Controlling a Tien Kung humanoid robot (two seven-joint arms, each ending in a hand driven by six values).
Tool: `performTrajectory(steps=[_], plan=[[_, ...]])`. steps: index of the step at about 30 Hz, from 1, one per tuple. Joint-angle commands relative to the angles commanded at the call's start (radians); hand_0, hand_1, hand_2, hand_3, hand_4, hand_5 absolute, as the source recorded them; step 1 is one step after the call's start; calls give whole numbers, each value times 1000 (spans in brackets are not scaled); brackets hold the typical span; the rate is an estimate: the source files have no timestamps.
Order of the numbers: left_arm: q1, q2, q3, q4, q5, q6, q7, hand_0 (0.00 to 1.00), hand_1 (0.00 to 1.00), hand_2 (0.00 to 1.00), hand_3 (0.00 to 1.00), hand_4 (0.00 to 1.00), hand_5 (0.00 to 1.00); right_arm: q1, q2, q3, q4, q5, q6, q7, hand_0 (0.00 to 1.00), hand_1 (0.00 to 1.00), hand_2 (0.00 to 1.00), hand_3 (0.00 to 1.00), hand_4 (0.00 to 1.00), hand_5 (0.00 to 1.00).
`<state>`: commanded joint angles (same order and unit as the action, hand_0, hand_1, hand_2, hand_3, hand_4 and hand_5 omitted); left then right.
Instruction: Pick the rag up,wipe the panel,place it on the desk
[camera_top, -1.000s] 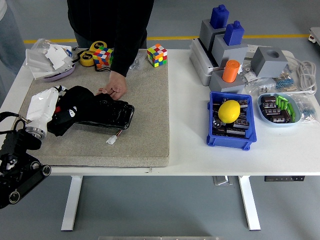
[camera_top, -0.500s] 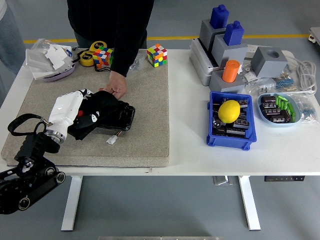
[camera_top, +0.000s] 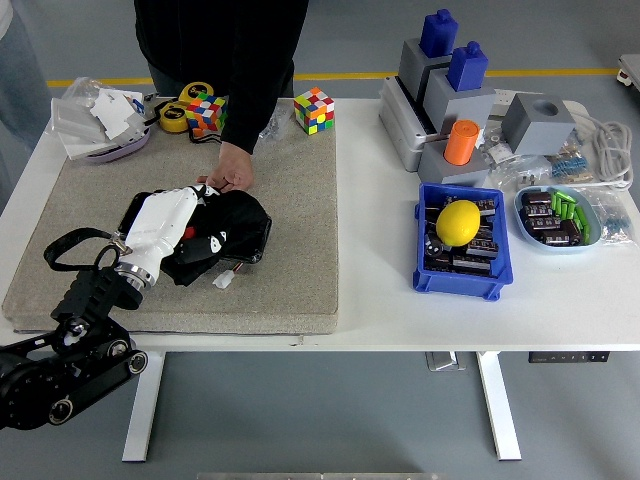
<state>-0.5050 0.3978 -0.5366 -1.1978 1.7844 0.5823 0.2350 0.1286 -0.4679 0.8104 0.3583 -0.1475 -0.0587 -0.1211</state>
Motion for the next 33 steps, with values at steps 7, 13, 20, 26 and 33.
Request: performTrajectory(steps=[7,13,20,26,33], plan=[[-5,-7,8,-7,1,2,1,199,128,442,633,540,84,0,-1,0,0,0,0,-1,724,630,675,641,998,648],[3,-4,-2,-2,-3,6,-6,199,125,443,634,540,84,-3,0,-1,0,0,-1,-1,724,631,675,642,998,647],[20,36,-33,19,-4,6,-18,199,126,443,634,540,86,-4,0,2,0,0,-5,-1,723,630,675,641,998,647],[36,59,-63,39,-5,6,-25,198,124,443,634,540,86,-6,3,5,1,-1,-7,1,723,630,675,642,998,646],[46,68,-77,86,-15,9,-38,197,125,443,634,541,86,-7,3,9,1,-3,-8,0,723,631,675,642,998,647]])
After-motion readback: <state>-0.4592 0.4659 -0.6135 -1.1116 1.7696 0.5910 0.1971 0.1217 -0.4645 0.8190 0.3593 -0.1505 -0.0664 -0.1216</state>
